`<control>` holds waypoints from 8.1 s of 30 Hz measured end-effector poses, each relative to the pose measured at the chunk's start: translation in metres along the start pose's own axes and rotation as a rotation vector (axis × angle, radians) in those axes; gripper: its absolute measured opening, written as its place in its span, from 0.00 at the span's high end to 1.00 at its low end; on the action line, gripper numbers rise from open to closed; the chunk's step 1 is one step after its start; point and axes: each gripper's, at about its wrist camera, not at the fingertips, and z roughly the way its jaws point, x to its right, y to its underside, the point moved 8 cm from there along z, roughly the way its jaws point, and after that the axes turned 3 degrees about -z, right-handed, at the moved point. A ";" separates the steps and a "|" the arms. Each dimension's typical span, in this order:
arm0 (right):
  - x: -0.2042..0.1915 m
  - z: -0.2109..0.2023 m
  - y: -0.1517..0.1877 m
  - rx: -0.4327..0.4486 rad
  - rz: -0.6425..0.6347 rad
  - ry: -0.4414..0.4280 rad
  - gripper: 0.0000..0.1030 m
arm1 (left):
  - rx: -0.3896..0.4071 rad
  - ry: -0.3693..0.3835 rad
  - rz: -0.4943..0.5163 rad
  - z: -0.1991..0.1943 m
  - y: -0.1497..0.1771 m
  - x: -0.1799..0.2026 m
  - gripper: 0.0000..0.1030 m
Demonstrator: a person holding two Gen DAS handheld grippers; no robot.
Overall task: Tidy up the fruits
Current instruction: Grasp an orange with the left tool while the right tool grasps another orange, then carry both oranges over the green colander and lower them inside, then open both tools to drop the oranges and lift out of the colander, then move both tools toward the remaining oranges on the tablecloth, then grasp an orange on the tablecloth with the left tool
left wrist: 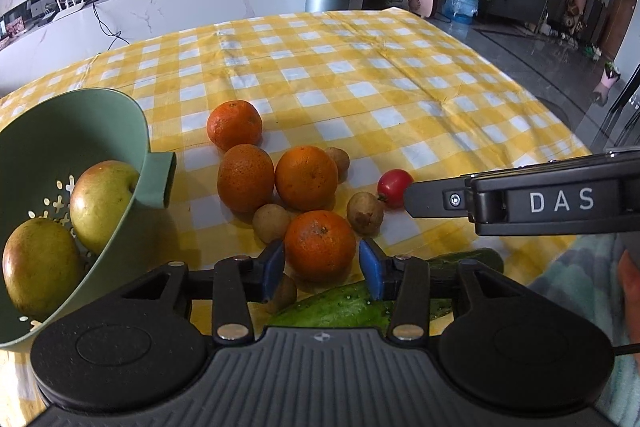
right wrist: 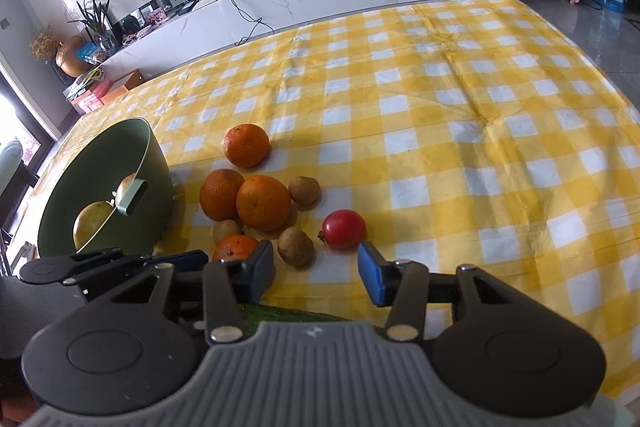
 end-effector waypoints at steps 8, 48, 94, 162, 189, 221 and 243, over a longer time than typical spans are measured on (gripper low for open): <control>0.001 0.005 -0.002 -0.004 0.015 -0.009 0.56 | -0.021 -0.057 0.059 0.010 0.000 0.007 0.47; -0.032 0.027 -0.021 0.049 -0.134 0.026 0.56 | 0.149 -0.068 -0.177 -0.076 -0.053 -0.059 0.56; -0.042 0.081 -0.024 -0.036 -0.052 -0.029 0.60 | 0.096 -0.256 -0.388 -0.031 -0.035 -0.197 0.54; -0.235 0.071 -0.031 -0.211 -0.618 -0.197 0.58 | 0.108 -0.024 -0.566 -0.096 -0.021 -0.195 0.44; -0.067 -0.018 -0.044 0.117 -0.299 -0.014 0.47 | 0.186 0.019 -0.213 -0.096 -0.058 -0.087 0.41; -0.020 0.080 -0.072 0.031 -0.024 -0.087 0.61 | -0.025 0.093 0.232 -0.009 -0.094 -0.046 0.41; 0.011 0.086 -0.083 0.099 0.052 -0.027 0.65 | -0.321 -0.052 0.158 0.092 -0.112 -0.052 0.41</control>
